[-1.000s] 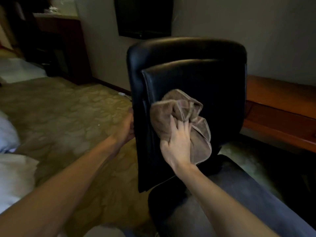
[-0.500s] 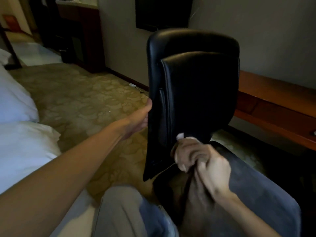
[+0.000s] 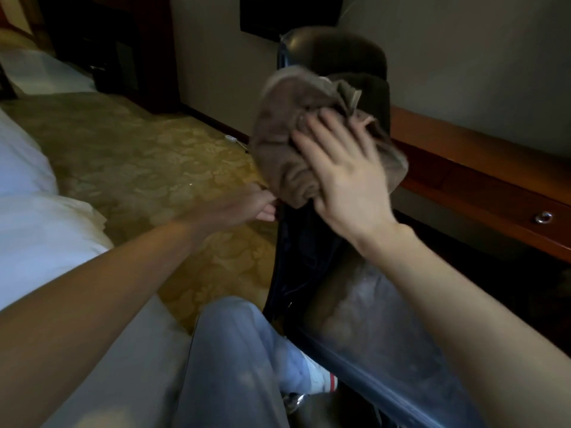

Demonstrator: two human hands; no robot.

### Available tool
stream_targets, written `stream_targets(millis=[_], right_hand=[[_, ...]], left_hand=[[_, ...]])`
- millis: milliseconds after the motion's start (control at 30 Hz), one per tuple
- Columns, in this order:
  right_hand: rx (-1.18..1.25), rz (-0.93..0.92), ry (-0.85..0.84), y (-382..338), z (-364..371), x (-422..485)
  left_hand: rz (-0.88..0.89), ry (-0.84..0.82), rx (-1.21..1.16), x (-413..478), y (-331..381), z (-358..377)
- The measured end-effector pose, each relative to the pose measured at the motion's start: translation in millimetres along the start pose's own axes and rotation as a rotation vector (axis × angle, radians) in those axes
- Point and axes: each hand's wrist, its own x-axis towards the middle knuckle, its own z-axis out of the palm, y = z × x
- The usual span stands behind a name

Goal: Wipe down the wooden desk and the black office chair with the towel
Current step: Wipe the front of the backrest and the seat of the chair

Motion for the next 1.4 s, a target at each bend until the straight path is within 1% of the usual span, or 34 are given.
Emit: stream_targets(millis=[33,67,133,167,200,233,300,400,467,600,667,700,733,767,800,867,900,933,967,1000,1033,1067,1100,1133,1167,1233,1267,1300,1333,1400], right_hand=[[0.023,0.01,-0.03,-7.1,8.2,-5.0],[0.039,0.025,-0.037,-11.7,16.7,-13.9],[0.02,0.003,-0.047,-11.7,32.1,-40.3],[-0.004,-0.046,-0.065,-7.5,38.7,-55.2],[-0.028,-0.101,-0.087,-2.1,45.9,-70.6],[-0.045,-0.153,-0.104,2.3,53.0,-85.1],[-0.027,-0.22,-0.118,3.4,67.8,-110.6],[0.036,-0.244,-0.174,-11.0,88.7,-137.7],[0.055,-0.287,-0.22,-16.8,99.6,-147.9],[-0.03,-0.432,-0.329,-14.2,102.7,-149.0],[-0.026,-0.472,-0.322,-13.7,95.1,-142.8],[-0.004,-0.445,-0.299,-12.4,86.9,-139.0],[0.031,-0.367,-0.263,-11.2,78.1,-137.3],[0.074,-0.239,-0.206,-9.6,68.4,-135.4],[0.126,-0.068,-0.125,-8.2,58.3,-133.7],[0.259,0.344,0.055,-6.5,37.2,-126.8],[0.362,0.515,0.141,-7.2,25.6,-120.0],[0.479,0.624,0.222,-9.6,15.6,-111.3],[0.581,0.668,0.294,-14.1,6.8,-100.7],[0.623,0.668,0.37,-17.8,1.8,-89.0],[0.613,0.639,0.437,-22.2,-0.5,-76.0],[0.578,0.59,0.472,-26.6,1.4,-63.8],[0.539,0.535,0.466,-32.2,7.1,-53.6],[0.512,0.478,0.431,-37.9,16.5,-45.4],[0.469,0.436,0.35,-44.5,27.8,-42.3],[0.29,0.381,0.131,-58.4,54.0,-53.5],[0.214,0.349,0.054,-65.1,66.5,-65.4],[0.166,0.321,0.021,-70.2,77.0,-78.6],[0.145,0.306,0.009,-74.0,85.3,-90.6],[0.105,0.272,-0.028,-74.3,95.1,-112.9]], left_hand=[[-0.038,0.038,0.011,-0.2,-4.6,-0.3],[-0.068,0.051,-0.044,0.2,-6.4,1.9],[-0.069,0.067,-0.252,-1.4,2.3,6.0],[-0.062,0.045,-0.303,-2.9,5.8,7.2],[-0.063,-0.001,-0.287,-7.1,10.4,7.2],[-0.066,-0.069,-0.214,-12.7,16.9,8.4],[-0.056,-0.126,-0.108,-15.0,16.0,4.5],[-0.061,-0.123,-0.102,-6.5,9.9,1.1],[-0.05,-0.087,-0.157,-1.1,5.3,2.9],[-0.12,-0.03,-0.266,3.9,0.7,7.4],[-0.11,-0.028,-0.33,7.9,-5.6,9.7],[-0.099,-0.026,-0.345,9.0,-7.0,10.3],[-0.095,-0.025,-0.352,8.8,-8.4,10.1],[-0.088,-0.024,-0.361,8.4,-9.1,9.0],[-0.074,-0.031,-0.369,7.9,-10.8,7.7],[-0.043,-0.047,-0.363,6.1,-14.0,5.6],[-0.029,-0.056,-0.348,6.3,-14.6,4.9],[-0.017,-0.068,-0.33,6.3,-15.0,4.0],[-0.012,-0.082,-0.317,5.1,-15.3,2.7],[-0.015,-0.102,-0.308,5.1,-15.5,1.7],[-0.02,-0.121,-0.315,5.3,-15.5,1.1],[-0.025,-0.121,-0.344,5.2,-14.3,1.3],[-0.039,-0.102,-0.398,4.1,-12.6,4.4],[-0.051,-0.06,-0.464,3.3,-10.7,6.4],[-0.043,-0.002,-0.543,4.2,-10.2,9.8],[0.046,0.095,-0.636,8.5,-17.1,13.8],[0.081,0.101,-0.653,5.9,-19.9,12.4],[0.095,0.074,-0.658,1.1,-21.3,10.1],[0.093,0.006,-0.661,-4.5,-21.9,6.5],[0.033,-0.128,-0.568,-11.8,-19.7,0.3]])
